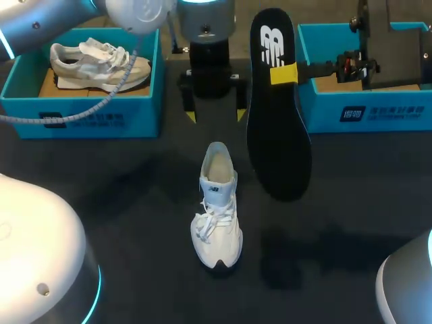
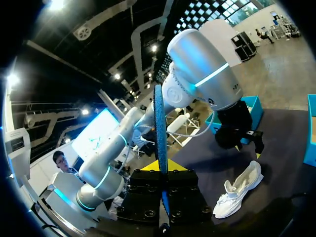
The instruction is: Take the shoe out of the shoebox, open the shoe tongue, remove and reinsert the insole, then place the shoe into the shoebox
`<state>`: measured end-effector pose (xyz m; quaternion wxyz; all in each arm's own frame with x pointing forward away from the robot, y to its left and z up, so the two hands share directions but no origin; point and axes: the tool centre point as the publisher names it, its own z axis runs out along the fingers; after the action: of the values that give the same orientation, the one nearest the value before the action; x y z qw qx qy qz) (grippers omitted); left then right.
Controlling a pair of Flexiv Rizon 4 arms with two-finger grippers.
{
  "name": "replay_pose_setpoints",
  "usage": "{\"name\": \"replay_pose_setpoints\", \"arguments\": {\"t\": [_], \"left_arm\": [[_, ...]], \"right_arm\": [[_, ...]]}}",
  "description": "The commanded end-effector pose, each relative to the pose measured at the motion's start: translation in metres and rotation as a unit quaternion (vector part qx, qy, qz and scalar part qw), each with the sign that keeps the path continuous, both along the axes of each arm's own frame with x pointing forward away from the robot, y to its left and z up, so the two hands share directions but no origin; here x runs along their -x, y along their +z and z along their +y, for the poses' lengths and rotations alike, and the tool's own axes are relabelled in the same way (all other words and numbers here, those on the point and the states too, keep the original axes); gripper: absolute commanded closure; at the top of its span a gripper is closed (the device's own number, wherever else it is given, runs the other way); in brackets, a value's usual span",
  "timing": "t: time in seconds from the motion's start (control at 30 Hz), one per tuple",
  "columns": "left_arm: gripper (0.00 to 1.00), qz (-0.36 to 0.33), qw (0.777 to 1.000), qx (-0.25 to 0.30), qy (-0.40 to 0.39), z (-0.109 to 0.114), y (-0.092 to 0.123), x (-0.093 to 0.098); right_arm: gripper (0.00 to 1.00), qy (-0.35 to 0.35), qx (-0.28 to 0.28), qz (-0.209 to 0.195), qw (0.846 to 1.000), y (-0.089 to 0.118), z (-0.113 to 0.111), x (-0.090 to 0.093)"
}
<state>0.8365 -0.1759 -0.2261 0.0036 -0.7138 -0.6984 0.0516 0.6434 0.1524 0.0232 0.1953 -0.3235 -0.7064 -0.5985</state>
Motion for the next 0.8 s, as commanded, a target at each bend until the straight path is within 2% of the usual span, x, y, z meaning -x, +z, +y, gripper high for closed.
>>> {"name": "replay_pose_setpoints", "arguments": {"t": [0.03,0.07,0.37,0.5,0.8], "left_arm": [[0.00,0.002,1.000,0.010,0.003,0.002,-0.002,0.001],[0.00,0.012,1.000,0.022,0.009,0.003,-0.004,0.003],[0.00,0.020,0.990,0.122,0.060,0.012,-0.001,0.006],[0.00,0.020,0.979,0.185,0.082,0.018,0.011,0.003],[0.00,0.008,0.940,0.322,0.111,0.033,0.047,-0.003]], "right_arm": [[1.00,0.001,0.000,0.000,1.000,0.000,0.003,-0.002],[1.00,0.001,0.000,0.000,1.000,0.000,0.003,-0.002],[1.00,-0.008,-0.006,0.028,1.000,-0.001,-0.006,-0.047],[1.00,-0.006,0.004,0.048,0.999,-0.004,-0.011,-0.070],[1.00,-0.023,0.017,0.136,0.990,-0.013,-0.020,-0.125]]}}
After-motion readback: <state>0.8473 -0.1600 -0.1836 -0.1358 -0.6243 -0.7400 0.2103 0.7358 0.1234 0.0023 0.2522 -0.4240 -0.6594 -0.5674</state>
